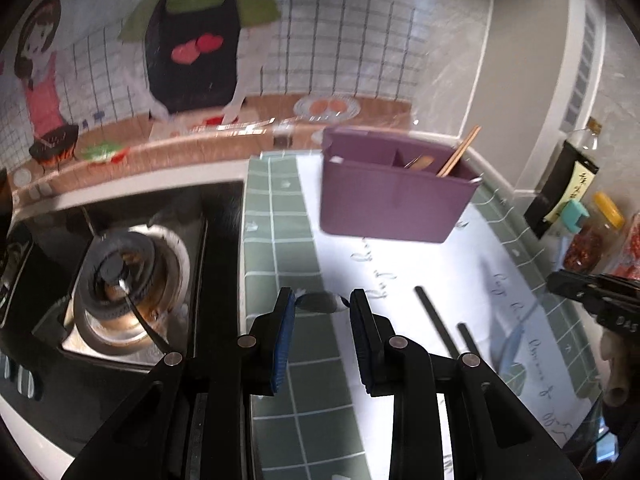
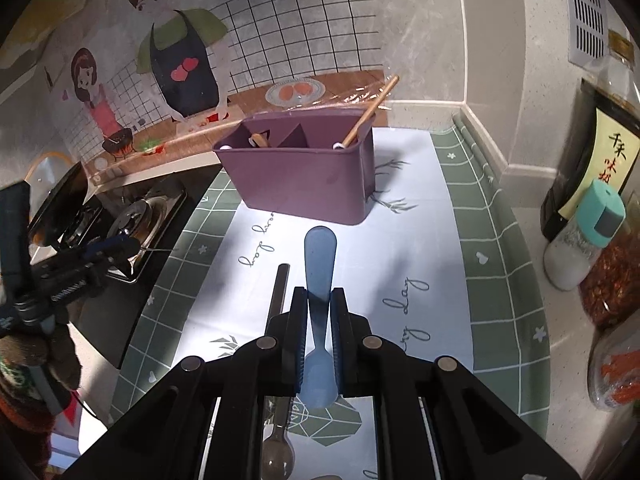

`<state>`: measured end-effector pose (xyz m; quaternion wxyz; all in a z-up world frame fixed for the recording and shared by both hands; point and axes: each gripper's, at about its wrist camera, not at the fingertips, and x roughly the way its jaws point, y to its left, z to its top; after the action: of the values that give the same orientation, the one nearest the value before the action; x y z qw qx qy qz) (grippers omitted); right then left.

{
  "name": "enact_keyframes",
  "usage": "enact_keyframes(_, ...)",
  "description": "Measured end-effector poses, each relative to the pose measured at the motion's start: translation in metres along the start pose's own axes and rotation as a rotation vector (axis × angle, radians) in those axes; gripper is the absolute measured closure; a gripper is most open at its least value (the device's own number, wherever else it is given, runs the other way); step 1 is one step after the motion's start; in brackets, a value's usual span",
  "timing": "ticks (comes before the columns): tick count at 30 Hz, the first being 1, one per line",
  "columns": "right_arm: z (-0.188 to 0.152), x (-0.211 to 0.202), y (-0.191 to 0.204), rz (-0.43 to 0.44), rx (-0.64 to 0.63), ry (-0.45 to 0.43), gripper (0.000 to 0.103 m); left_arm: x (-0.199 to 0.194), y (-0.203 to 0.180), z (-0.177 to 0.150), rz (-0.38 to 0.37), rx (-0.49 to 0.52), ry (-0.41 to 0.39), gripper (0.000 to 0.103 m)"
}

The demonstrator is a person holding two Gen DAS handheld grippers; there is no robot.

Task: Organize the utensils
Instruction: 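Carry the dark spoon with the left gripper while the right gripper carries the blue spoon to the holder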

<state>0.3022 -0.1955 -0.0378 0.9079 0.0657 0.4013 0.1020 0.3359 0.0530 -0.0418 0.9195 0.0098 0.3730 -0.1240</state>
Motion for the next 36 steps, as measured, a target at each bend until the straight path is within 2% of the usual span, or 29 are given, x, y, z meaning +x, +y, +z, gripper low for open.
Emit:
enact_keyframes(15, 0.010, -0.011, 0.005, 0.002, -0.034, -0.042, 0.093, -0.025, -0.014, 0.015, -0.039, 0.009, -0.052, 0.074)
enact_keyframes(19, 0.017, -0.021, 0.006, 0.011, -0.044, -0.088, 0.093, -0.034, -0.018, 0.026, -0.059, 0.007, -0.070, 0.074)
enact_keyframes(22, 0.041, -0.049, 0.009, 0.011, -0.060, -0.185, 0.093, -0.055, -0.020, 0.051, -0.103, 0.001, -0.118, 0.074)
enact_keyframes(25, 0.081, -0.099, 0.019, 0.001, -0.114, -0.349, 0.093, -0.090, -0.022, 0.095, -0.160, 0.009, -0.213, 0.074)
enact_keyframes(29, 0.130, -0.142, 0.037, -0.033, -0.176, -0.497, 0.093, -0.106, -0.024, 0.145, -0.226, 0.008, -0.261, 0.074)
enact_keyframes(32, 0.157, -0.137, 0.046, -0.070, -0.211, -0.526, 0.093, -0.093, -0.026, 0.176, -0.217, 0.010, -0.268, 0.074)
enact_keyframes(36, 0.179, -0.097, 0.039, -0.076, -0.194, -0.459, 0.093, -0.054, -0.019, 0.203, -0.240, -0.025, -0.197, 0.074)
